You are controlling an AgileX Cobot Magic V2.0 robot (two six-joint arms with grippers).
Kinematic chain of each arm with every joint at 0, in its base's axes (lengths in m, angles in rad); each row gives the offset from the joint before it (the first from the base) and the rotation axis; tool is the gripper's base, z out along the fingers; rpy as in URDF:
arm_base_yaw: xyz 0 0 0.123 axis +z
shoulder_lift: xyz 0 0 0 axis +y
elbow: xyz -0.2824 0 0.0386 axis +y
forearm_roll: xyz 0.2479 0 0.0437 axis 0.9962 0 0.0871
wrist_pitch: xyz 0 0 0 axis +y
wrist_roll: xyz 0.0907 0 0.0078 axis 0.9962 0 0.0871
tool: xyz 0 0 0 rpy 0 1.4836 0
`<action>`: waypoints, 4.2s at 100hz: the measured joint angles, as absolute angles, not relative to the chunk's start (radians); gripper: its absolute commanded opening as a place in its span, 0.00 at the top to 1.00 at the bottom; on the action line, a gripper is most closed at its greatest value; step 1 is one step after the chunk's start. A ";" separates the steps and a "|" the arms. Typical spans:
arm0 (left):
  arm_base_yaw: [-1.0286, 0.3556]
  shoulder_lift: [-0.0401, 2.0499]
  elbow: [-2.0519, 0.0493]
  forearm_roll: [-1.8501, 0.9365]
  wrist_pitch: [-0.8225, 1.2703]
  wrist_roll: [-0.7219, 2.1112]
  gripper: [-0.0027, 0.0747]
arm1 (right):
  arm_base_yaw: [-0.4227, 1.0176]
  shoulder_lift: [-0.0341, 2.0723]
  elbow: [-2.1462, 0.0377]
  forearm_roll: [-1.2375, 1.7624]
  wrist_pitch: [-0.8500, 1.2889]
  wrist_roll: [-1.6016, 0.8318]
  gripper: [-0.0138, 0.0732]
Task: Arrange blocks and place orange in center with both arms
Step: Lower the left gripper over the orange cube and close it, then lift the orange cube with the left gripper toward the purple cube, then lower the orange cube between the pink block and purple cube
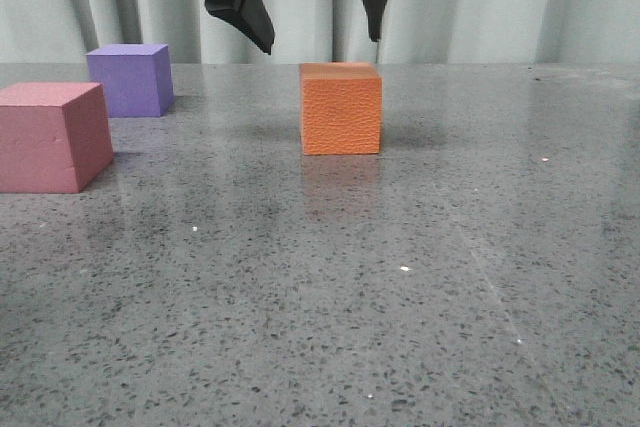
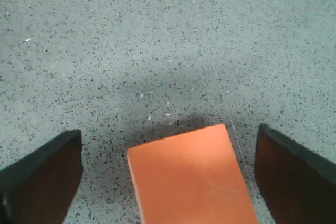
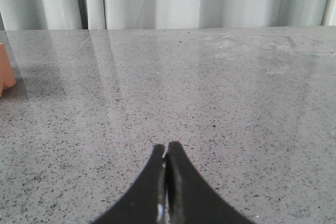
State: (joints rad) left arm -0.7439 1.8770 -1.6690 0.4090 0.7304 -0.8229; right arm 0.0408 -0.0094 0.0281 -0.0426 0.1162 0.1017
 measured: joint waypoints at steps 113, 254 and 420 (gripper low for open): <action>-0.776 1.947 -1.671 0.409 0.757 -0.831 0.43 | 0.041 -0.009 0.028 -0.043 0.116 0.102 0.92; -0.469 1.557 -1.400 0.440 0.785 -0.550 0.64 | 0.041 -0.009 0.028 -0.043 0.116 0.102 0.92; -0.364 1.634 -1.192 0.313 0.500 -0.546 0.64 | 0.041 -0.009 0.028 -0.043 0.116 0.102 0.92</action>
State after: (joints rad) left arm -0.3638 1.6336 -1.1922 0.3128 0.4998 -0.5457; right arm 0.0408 -0.0094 0.0281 -0.0426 0.1162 0.1017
